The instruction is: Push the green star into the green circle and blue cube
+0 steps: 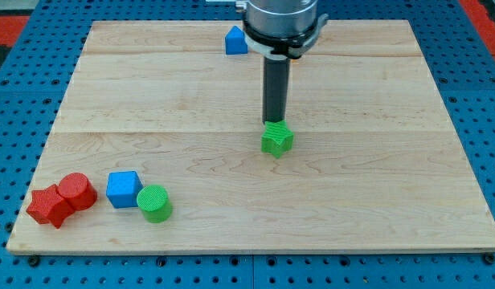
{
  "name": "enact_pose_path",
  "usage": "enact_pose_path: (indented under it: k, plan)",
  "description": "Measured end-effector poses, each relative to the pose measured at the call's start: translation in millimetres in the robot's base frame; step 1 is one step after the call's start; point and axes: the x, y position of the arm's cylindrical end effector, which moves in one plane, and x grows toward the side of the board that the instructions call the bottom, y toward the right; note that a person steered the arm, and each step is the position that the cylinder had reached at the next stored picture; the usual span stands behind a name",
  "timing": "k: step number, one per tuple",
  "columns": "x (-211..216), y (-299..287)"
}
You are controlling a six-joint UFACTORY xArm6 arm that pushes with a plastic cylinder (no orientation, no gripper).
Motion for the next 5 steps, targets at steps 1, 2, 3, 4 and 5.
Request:
enact_pose_path:
  k: [1,2,3,4,5]
  plan:
    - [0,22]
    - [4,35]
    - [7,35]
    - [7,35]
    - [18,22]
